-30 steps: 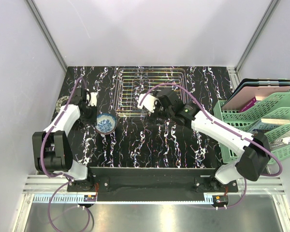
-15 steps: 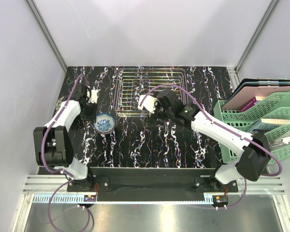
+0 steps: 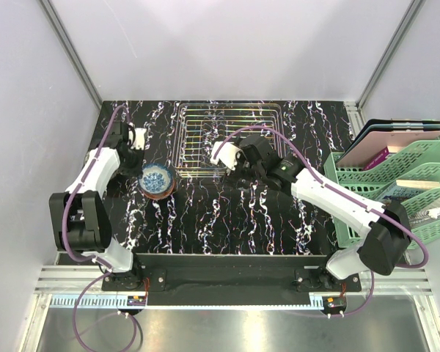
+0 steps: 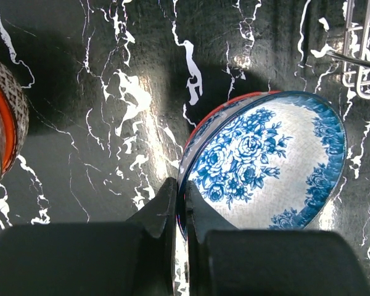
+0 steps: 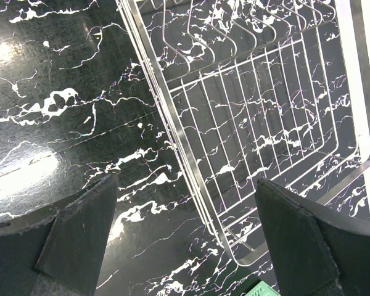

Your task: Load the bowls into the dish rack

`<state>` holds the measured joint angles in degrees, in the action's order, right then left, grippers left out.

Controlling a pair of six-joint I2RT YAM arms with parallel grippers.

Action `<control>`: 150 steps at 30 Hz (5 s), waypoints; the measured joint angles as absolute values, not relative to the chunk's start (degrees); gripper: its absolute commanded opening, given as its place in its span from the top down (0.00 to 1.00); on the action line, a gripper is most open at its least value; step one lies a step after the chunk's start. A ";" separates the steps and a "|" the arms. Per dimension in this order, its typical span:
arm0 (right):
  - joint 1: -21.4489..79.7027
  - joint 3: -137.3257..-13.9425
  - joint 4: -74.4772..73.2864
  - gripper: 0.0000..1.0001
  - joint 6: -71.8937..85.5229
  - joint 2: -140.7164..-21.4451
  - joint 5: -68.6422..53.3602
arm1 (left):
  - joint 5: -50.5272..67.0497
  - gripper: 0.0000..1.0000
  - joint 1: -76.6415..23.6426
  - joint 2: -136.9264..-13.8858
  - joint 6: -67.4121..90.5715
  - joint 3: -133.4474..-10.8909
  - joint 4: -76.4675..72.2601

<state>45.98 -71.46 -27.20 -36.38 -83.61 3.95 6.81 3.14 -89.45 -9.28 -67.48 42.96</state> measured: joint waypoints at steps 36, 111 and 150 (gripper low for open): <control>34.41 -92.03 -27.09 0.00 -1.93 -92.99 -34.09 | 27.49 1.00 2.59 -79.66 -11.14 -80.03 48.12; 28.18 -80.55 32.38 0.08 60.66 -107.77 -68.27 | 49.76 1.00 -8.21 -80.62 -8.45 -80.66 32.84; 28.38 -80.71 22.06 1.00 53.10 -109.45 -66.57 | 44.58 0.27 -6.44 -80.20 -5.34 -80.64 29.76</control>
<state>28.38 -80.71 22.06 53.10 -109.45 -66.57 44.58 -6.44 -80.20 -5.34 -80.64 29.76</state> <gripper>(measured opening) 0.752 0.725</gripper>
